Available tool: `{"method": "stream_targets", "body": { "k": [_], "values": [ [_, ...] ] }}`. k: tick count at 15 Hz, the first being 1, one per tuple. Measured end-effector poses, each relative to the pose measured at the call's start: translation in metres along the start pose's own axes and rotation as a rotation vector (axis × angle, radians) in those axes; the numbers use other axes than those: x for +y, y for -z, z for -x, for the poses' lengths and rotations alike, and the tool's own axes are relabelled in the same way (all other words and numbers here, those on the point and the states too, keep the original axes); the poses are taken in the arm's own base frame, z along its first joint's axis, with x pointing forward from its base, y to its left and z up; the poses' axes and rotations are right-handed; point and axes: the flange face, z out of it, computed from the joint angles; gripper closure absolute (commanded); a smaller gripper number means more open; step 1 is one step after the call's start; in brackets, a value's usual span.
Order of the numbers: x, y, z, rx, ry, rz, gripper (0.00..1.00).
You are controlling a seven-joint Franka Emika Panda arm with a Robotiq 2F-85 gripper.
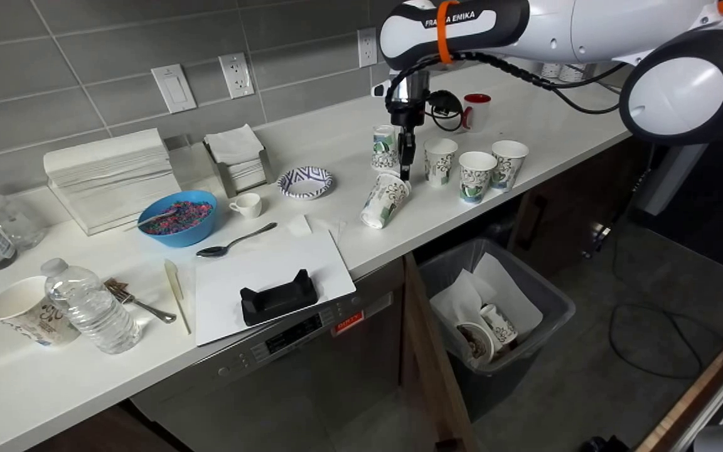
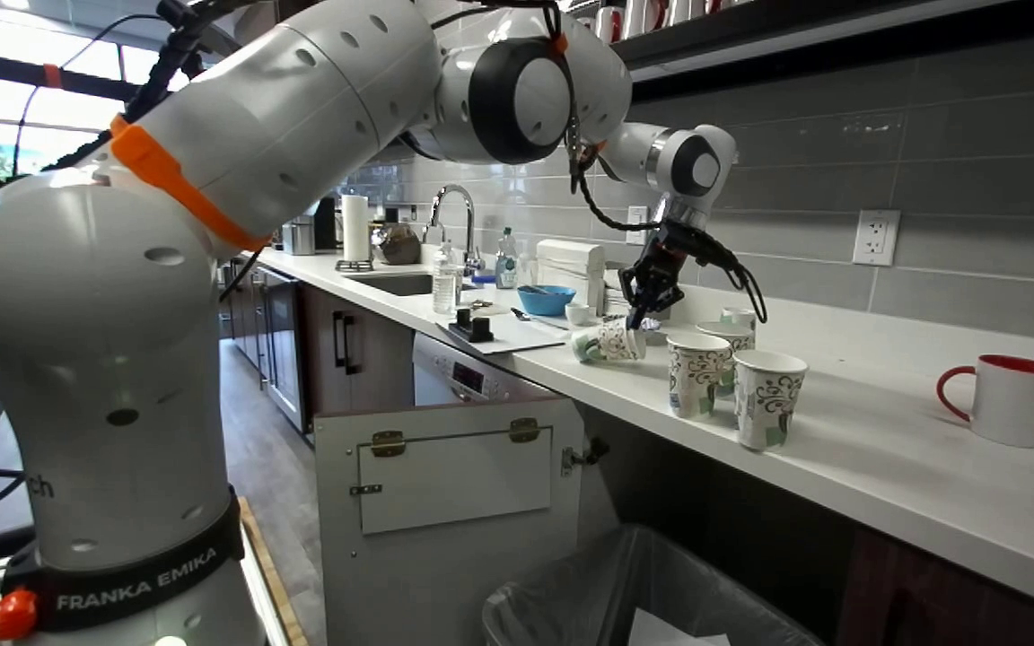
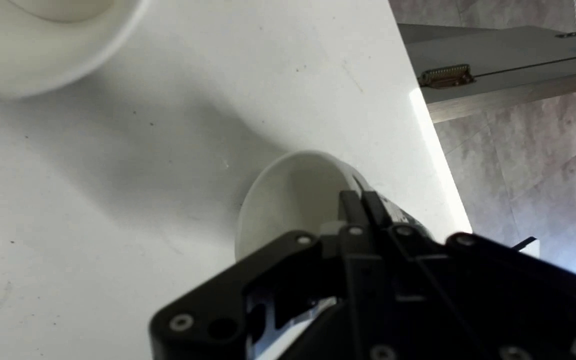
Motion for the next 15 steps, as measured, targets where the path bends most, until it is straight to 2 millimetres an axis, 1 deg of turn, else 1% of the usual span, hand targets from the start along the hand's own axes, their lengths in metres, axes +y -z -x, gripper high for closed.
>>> {"method": "stream_targets", "body": {
  "k": [5, 15],
  "values": [
    [0.007, 0.008, 0.004, -0.023, -0.057, 0.045, 0.99],
    [0.006, 0.023, -0.005, -0.148, -0.144, 0.226, 0.99]
  ]
}}
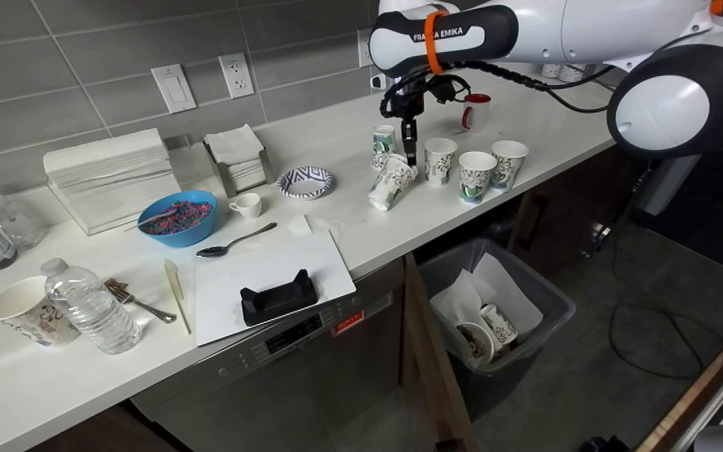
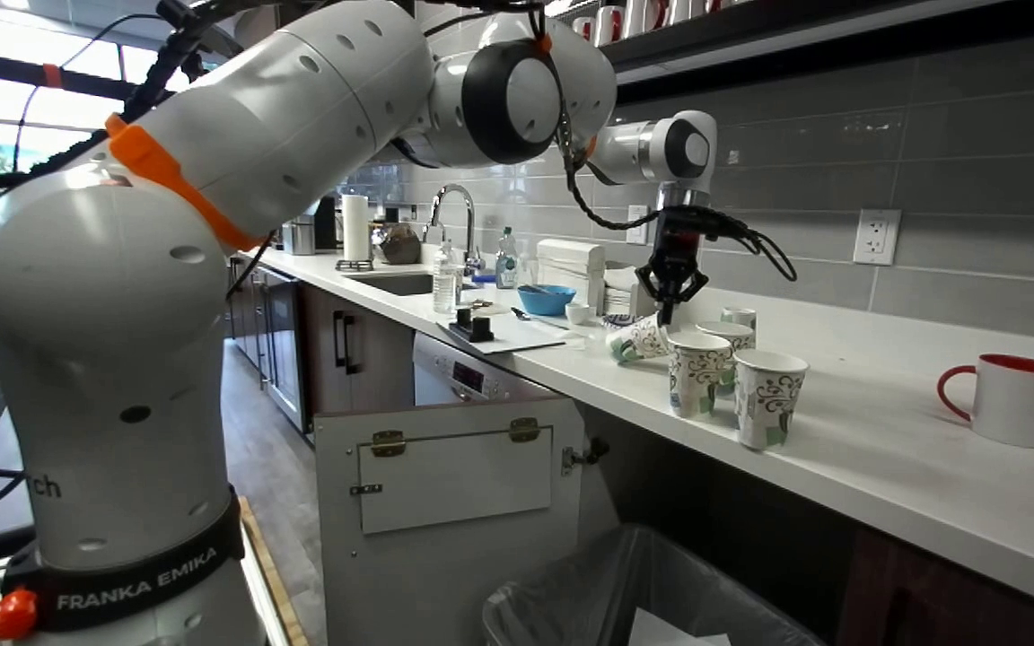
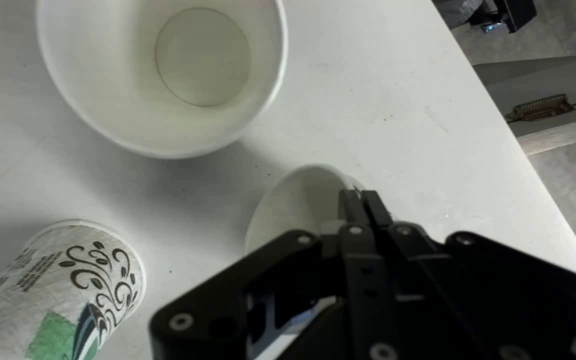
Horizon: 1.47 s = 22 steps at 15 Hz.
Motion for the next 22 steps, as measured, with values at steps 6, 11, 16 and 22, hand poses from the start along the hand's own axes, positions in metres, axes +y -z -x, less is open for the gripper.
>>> {"method": "stream_targets", "body": {
  "k": [6, 11, 16, 22],
  "values": [
    [-0.008, 0.022, -0.012, -0.025, 0.007, 0.098, 0.99],
    [-0.044, 0.067, -0.044, -0.068, 0.088, 0.273, 0.99],
    [-0.081, 0.094, -0.071, -0.194, 0.165, 0.465, 0.99],
    [-0.1, 0.103, -0.085, -0.264, 0.203, 0.565, 0.99]
  ]
}}
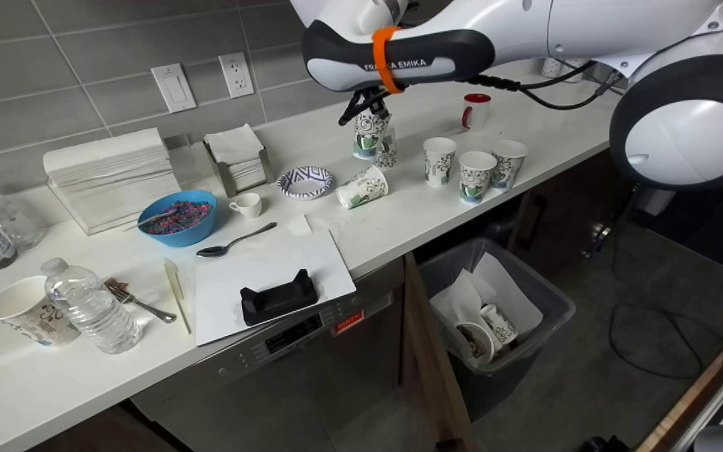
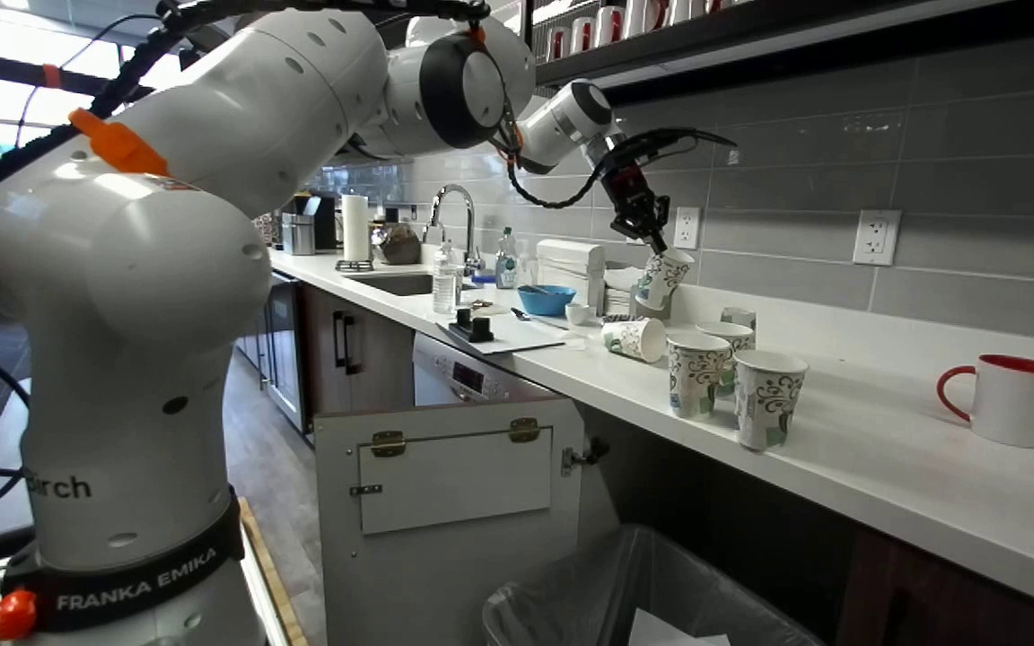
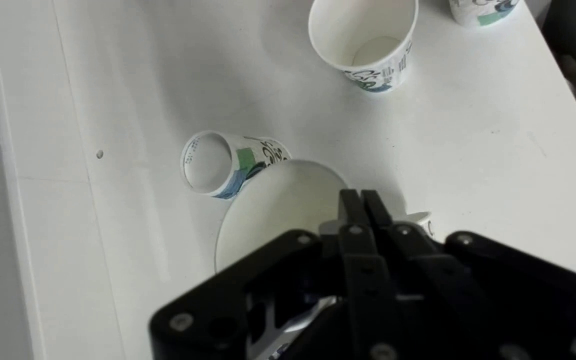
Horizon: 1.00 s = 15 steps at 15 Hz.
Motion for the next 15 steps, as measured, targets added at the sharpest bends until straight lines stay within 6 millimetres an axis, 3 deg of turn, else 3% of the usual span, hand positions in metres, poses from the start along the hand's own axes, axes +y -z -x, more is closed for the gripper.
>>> {"method": "stream_targets", "body": {
  "k": [4, 7, 12, 15],
  "values": [
    [-0.001, 0.009, -0.001, -0.01, 0.008, 0.027, 0.99],
    [0.008, 0.017, 0.01, -0.046, -0.016, 0.074, 0.99],
    [0.037, 0.04, 0.063, -0.139, -0.201, 0.184, 0.99],
    [0.051, 0.032, 0.106, -0.219, -0.348, 0.181, 0.99]
  ]
}}
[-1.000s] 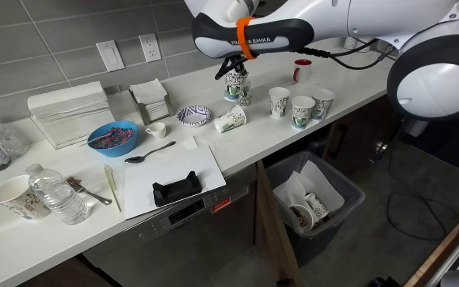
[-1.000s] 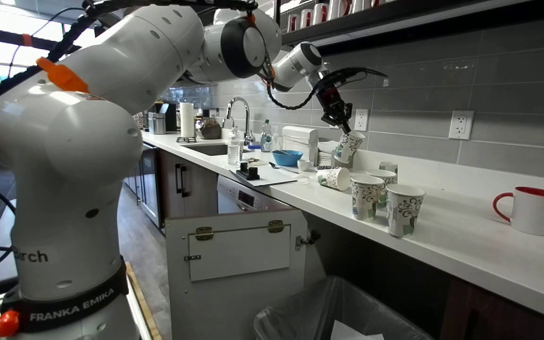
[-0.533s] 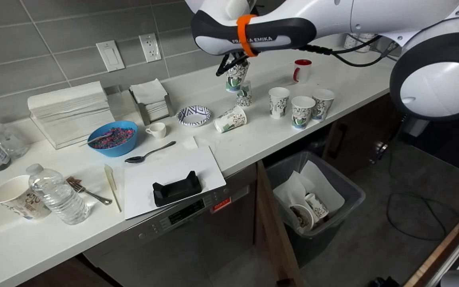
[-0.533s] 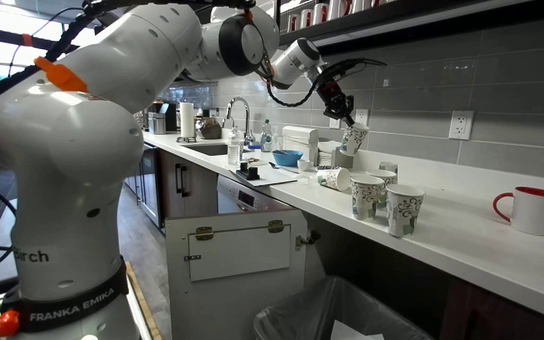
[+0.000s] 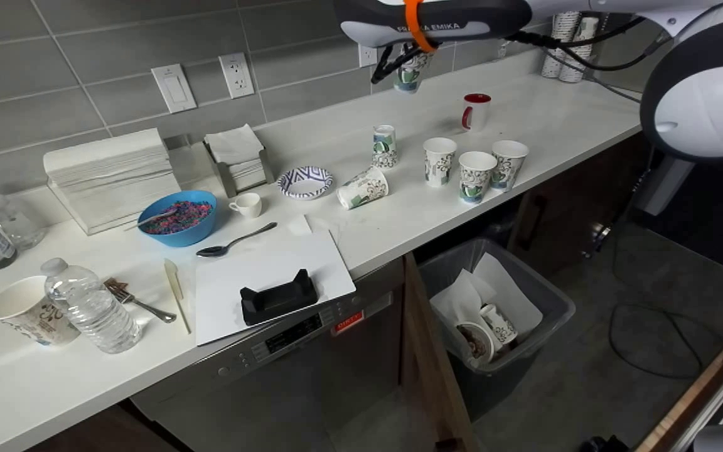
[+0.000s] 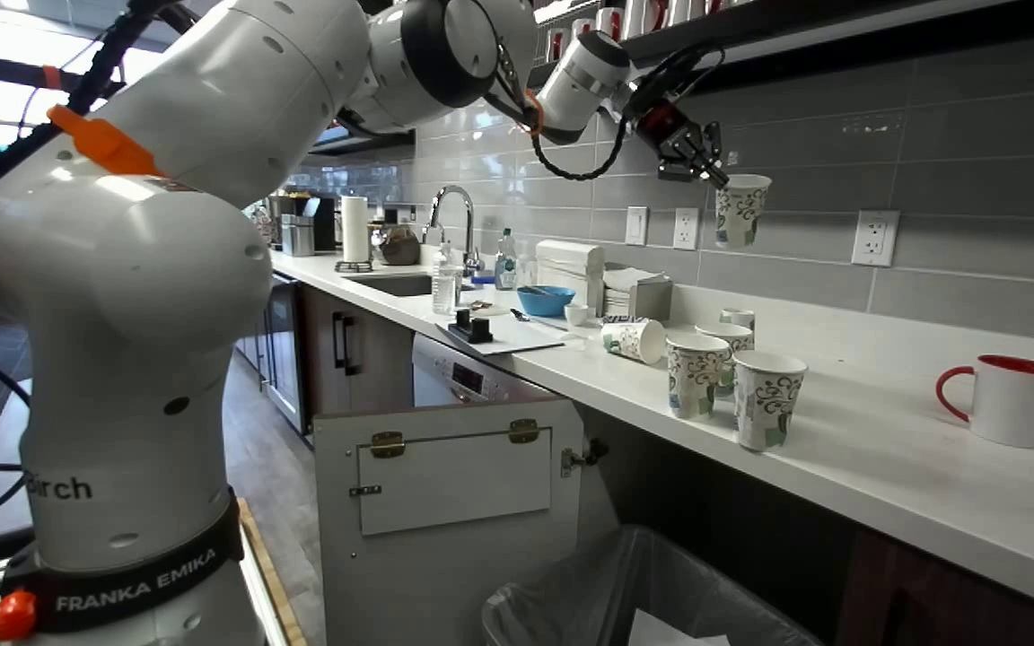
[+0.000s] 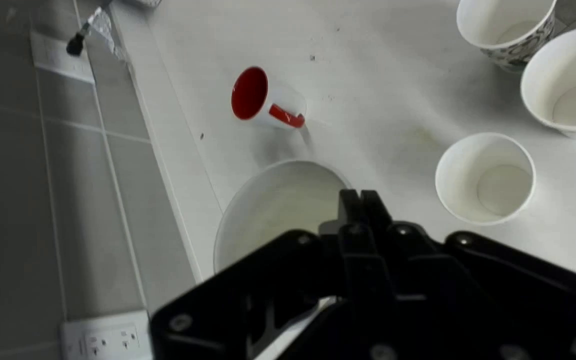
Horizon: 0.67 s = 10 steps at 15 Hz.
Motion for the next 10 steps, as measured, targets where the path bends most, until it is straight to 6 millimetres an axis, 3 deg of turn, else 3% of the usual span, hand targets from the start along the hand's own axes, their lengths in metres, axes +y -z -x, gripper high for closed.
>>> {"method": "stream_targets", "body": {
  "k": [5, 10],
  "values": [
    [0.008, -0.075, 0.038, -0.215, -0.178, -0.068, 0.99],
    [-0.018, -0.156, 0.055, -0.396, -0.248, -0.144, 0.99]
  ]
}}
